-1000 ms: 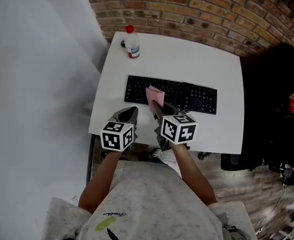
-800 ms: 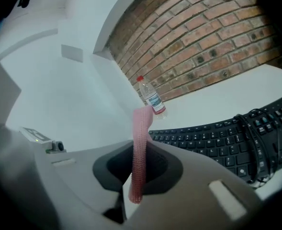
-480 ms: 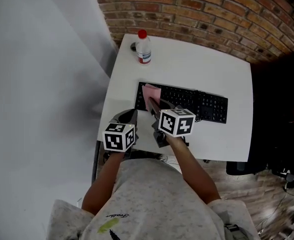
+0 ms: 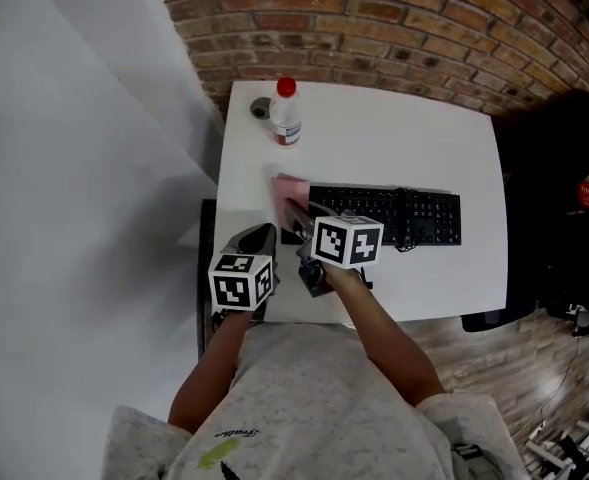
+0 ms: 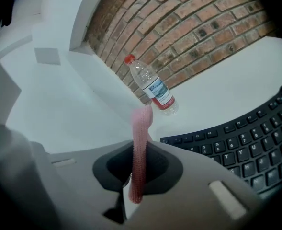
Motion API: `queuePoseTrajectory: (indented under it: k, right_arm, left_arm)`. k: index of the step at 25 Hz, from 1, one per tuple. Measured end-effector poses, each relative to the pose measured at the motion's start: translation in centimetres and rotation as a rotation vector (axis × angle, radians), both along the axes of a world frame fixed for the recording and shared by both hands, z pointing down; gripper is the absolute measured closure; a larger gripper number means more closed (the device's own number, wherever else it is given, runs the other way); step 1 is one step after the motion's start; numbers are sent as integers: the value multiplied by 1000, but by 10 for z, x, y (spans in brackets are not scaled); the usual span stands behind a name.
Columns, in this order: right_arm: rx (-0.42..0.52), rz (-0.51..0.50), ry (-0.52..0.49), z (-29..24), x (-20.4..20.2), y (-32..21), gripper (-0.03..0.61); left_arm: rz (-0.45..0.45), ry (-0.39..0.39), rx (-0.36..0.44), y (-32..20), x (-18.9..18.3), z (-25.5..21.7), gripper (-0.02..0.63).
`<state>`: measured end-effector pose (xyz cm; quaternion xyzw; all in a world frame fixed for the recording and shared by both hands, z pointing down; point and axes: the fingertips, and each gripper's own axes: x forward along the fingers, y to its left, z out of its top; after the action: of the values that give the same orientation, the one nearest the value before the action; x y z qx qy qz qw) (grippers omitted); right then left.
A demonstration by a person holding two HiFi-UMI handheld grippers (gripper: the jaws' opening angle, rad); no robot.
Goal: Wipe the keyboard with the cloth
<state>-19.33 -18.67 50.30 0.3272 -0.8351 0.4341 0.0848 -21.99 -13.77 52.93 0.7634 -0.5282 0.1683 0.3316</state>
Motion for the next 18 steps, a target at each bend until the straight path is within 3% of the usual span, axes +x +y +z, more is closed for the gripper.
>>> queuePoseTrajectory:
  k: [8,18]
  right_arm:
    - [-18,41,137,23,-1,-7,554]
    - [14,53,219,29,23,-12,554]
  left_arm:
    - [92,37,-11,-7,2,7,620]
    - [112,56,0,-14,17,8,620]
